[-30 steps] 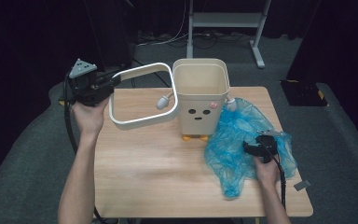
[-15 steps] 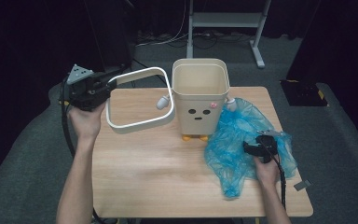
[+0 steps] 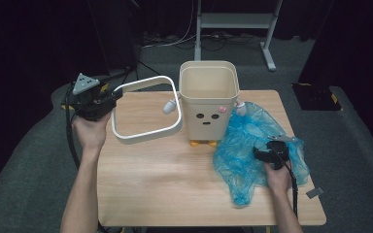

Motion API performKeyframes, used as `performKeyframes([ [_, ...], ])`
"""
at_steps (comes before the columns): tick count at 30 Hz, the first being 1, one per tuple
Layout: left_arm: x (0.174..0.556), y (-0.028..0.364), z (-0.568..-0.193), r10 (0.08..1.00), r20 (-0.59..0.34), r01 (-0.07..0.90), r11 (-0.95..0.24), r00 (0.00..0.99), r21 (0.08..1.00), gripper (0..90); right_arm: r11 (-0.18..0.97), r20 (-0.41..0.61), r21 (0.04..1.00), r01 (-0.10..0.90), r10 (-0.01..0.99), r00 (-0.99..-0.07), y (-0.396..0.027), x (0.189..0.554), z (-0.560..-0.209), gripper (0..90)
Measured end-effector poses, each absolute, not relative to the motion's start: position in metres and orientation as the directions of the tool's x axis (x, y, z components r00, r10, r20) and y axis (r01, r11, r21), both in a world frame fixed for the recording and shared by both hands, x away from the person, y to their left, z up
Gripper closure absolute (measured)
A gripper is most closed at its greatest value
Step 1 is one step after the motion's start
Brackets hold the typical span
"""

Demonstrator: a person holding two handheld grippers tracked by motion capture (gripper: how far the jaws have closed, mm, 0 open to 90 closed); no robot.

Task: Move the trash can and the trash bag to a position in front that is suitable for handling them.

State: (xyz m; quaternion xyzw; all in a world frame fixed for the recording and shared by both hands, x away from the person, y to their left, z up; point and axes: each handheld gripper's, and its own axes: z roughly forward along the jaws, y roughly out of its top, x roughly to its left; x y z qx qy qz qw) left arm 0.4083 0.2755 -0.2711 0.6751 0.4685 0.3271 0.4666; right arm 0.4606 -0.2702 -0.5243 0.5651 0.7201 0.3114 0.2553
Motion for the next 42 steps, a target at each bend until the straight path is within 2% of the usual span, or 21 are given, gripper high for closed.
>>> performKeyframes([
  [21, 0.403, 0.280, -0.296, 0.935, -0.045, 0.355, -0.089, 0.352, 0.930, 77.1, 0.168, -0.016, 0.737, 0.655, 0.973, -0.231, -0.270, 0.461, -0.524, 18.8],
  [42, 0.397, 0.268, -0.310, 0.936, 0.013, 0.372, -0.152, 0.350, 0.916, 77.0, 0.167, -0.016, 0.737, 0.655, 0.973, -0.231, -0.270, 0.461, -0.524, 18.7],
])
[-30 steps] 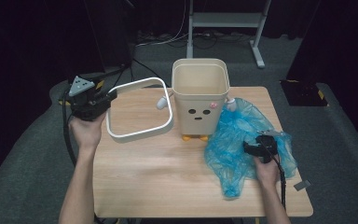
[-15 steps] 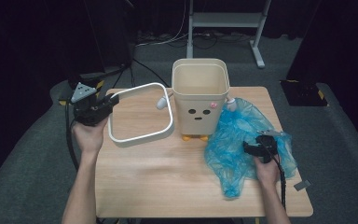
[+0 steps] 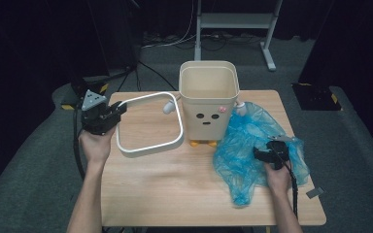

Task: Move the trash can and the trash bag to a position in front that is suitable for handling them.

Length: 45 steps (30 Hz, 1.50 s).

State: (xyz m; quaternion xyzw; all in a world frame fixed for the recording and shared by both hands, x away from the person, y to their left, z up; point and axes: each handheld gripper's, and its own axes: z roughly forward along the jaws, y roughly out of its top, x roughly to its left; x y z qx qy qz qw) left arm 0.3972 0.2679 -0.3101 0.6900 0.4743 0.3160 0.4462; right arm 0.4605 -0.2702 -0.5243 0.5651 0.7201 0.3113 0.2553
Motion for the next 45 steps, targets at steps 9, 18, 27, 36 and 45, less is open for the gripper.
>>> performKeyframes([
  [9, 0.396, 0.265, -0.321, 0.934, -0.010, 0.388, -0.139, 0.357, 0.911, 77.0, 0.167, -0.016, 0.737, 0.655, 0.973, -0.231, -0.270, 0.461, -0.524, 18.7],
  [18, 0.392, 0.264, -0.328, 0.933, -0.007, 0.395, -0.146, 0.361, 0.907, 77.1, 0.167, -0.016, 0.737, 0.655, 0.973, -0.231, -0.270, 0.461, -0.524, 18.7],
  [27, 0.391, 0.261, -0.338, 0.930, -0.019, 0.406, -0.143, 0.368, 0.903, 77.0, 0.167, -0.016, 0.737, 0.655, 0.973, -0.231, -0.270, 0.461, -0.524, 18.7],
  [36, 0.389, 0.261, -0.349, 0.929, -0.028, 0.420, -0.140, 0.370, 0.897, 77.0, 0.167, -0.015, 0.737, 0.655, 0.973, -0.231, -0.270, 0.461, -0.524, 18.7],
  [45, 0.388, 0.262, -0.363, 0.927, -0.038, 0.435, -0.138, 0.374, 0.890, 76.9, 0.167, -0.016, 0.737, 0.655, 0.973, -0.231, -0.270, 0.461, -0.524, 18.7],
])
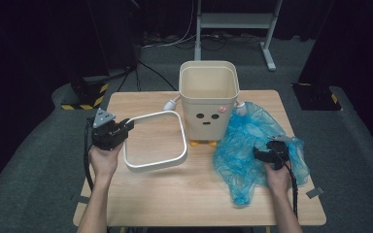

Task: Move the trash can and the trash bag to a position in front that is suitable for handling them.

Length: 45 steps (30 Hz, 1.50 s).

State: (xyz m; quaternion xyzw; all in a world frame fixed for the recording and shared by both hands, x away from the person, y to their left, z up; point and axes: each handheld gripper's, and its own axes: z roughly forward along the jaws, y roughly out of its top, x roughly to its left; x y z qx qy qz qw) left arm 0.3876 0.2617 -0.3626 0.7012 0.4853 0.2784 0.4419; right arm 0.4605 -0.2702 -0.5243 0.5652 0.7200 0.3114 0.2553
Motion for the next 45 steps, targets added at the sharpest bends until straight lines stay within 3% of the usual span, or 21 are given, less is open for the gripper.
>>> performKeyframes([
  [23, 0.388, 0.262, -0.397, 0.930, -0.051, 0.470, -0.136, 0.365, 0.872, 77.0, 0.167, -0.016, 0.737, 0.655, 0.973, -0.231, -0.270, 0.461, -0.524, 18.7],
  [45, 0.401, 0.264, -0.430, 0.955, -0.038, 0.506, -0.121, 0.293, 0.854, 77.0, 0.167, -0.016, 0.737, 0.655, 0.973, -0.231, -0.270, 0.461, -0.524, 18.7],
])
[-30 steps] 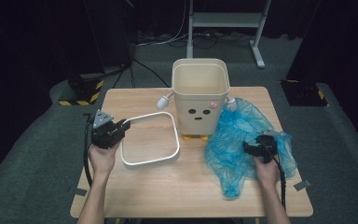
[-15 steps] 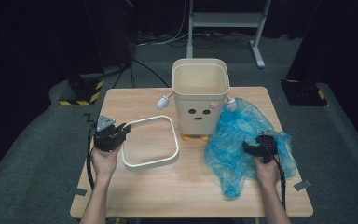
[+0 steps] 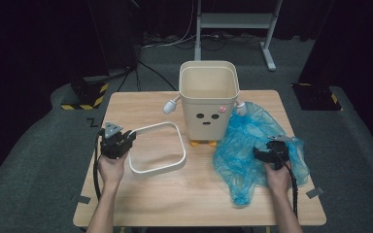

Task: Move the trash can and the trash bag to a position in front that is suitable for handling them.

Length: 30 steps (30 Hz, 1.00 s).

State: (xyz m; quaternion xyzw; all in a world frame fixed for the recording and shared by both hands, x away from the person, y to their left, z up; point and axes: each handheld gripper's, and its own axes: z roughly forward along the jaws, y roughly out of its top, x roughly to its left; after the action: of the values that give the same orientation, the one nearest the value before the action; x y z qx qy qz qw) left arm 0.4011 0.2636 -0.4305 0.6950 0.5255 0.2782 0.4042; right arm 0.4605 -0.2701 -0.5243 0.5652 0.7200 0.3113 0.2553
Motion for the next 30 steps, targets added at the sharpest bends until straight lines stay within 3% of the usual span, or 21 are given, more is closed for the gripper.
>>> performKeyframes([
  [30, 0.424, 0.264, -0.467, 0.977, -0.068, 0.523, -0.049, 0.202, 0.851, 77.0, 0.167, -0.016, 0.737, 0.655, 0.973, -0.231, -0.270, 0.461, -0.524, 18.7],
])
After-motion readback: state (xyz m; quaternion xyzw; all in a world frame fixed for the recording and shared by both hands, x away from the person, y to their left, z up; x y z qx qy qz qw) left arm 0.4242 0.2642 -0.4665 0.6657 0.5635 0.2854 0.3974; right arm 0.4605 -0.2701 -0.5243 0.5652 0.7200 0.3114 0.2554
